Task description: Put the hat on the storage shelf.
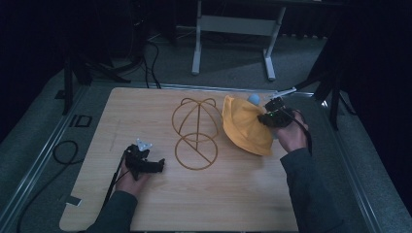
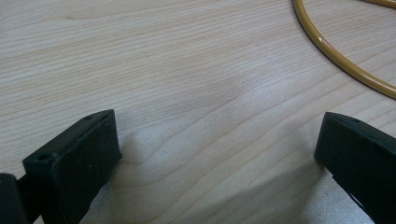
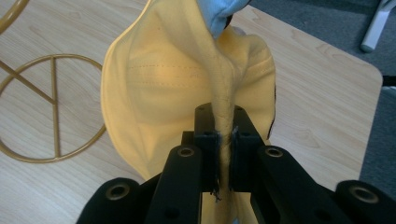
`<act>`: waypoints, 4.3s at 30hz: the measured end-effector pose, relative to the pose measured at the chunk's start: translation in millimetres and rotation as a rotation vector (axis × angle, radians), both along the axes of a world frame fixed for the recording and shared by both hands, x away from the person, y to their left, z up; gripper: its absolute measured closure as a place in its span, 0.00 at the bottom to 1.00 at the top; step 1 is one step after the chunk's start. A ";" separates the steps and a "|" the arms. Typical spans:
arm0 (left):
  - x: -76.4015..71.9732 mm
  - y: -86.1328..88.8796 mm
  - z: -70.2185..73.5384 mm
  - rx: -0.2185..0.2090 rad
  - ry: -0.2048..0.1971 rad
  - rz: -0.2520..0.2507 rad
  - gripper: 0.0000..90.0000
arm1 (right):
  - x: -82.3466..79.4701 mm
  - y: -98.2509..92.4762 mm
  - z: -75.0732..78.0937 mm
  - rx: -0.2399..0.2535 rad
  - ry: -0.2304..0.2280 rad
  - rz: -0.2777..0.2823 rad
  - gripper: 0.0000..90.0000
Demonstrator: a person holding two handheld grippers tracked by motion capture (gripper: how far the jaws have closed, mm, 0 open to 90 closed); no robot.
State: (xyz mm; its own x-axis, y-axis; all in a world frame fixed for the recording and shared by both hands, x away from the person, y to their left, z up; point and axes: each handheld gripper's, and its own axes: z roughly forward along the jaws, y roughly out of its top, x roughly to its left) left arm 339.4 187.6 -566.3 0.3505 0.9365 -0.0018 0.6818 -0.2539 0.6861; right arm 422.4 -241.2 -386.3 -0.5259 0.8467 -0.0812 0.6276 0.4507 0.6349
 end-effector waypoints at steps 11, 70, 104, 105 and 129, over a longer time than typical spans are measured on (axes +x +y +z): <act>0.0 0.0 0.0 0.000 0.000 0.000 0.00 | -0.1 -8.0 0.9 0.059 -0.022 -0.024 0.94; 0.0 0.1 0.2 0.001 0.002 -0.001 0.00 | -30.9 -38.4 51.2 0.209 -0.165 0.027 0.94; 0.0 0.0 0.1 0.000 0.001 0.000 0.00 | -52.3 -15.5 82.0 0.303 -0.196 0.238 0.94; 0.0 0.0 0.1 0.000 0.001 0.000 0.00 | -52.6 -14.4 83.0 0.302 -0.197 0.247 0.94; 0.0 0.0 0.1 0.000 0.001 -0.001 0.00 | -47.3 15.2 87.2 0.272 -0.188 0.315 0.94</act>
